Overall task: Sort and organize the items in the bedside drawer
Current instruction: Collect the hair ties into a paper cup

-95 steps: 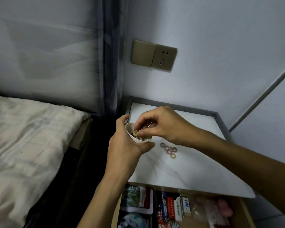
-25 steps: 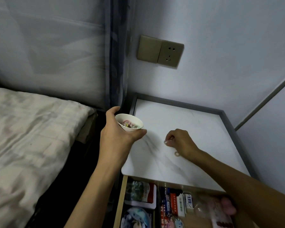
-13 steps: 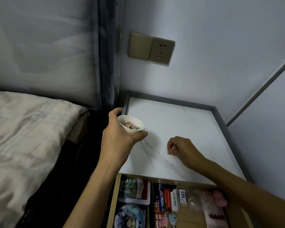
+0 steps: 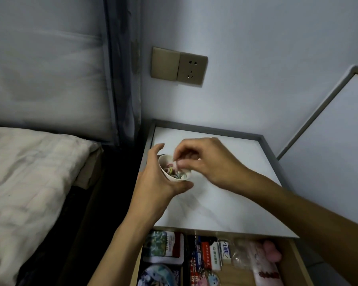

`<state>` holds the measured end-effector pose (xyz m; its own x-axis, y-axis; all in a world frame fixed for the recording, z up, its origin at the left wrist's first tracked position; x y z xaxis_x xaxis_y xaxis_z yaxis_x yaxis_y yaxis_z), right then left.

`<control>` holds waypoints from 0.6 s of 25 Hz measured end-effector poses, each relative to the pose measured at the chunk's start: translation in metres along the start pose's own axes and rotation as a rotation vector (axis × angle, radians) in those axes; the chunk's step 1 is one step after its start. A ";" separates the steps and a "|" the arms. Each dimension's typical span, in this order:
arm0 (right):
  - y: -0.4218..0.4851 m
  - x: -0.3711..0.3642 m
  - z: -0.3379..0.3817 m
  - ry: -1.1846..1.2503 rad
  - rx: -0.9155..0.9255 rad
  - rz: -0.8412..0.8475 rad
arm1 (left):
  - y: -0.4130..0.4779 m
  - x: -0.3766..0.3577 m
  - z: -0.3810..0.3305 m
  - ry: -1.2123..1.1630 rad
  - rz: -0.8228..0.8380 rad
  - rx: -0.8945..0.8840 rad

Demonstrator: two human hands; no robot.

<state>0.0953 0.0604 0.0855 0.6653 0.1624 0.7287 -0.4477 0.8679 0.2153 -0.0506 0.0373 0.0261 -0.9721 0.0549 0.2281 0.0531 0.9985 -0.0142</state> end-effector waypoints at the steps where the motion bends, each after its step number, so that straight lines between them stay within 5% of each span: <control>1: 0.003 -0.005 0.007 -0.119 0.060 0.098 | -0.001 -0.002 -0.001 -0.006 0.022 -0.011; 3: 0.005 -0.008 0.009 -0.253 0.121 0.166 | -0.002 -0.004 -0.002 -0.023 0.045 -0.025; 12: -0.032 0.018 0.014 -0.012 -0.007 0.028 | -0.026 -0.009 -0.015 -0.061 0.119 -0.067; 15: -0.051 0.036 0.021 -0.088 -0.066 -0.136 | -0.040 -0.018 -0.023 -0.109 0.159 -0.068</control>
<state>0.1299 0.0119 0.1139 0.6611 0.0020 0.7503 -0.3146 0.9086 0.2748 -0.0305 -0.0032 0.0447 -0.9690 0.2148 0.1218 0.2193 0.9753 0.0251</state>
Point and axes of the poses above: each hand's wrist, its own y-axis towards the middle knuckle, its own x-axis out of the back of the hand, z = x × y, the point moved 1 cm from there along y, towards the middle knuckle, and after that the axes turned 4 degrees about x, right-handed, at the moved point
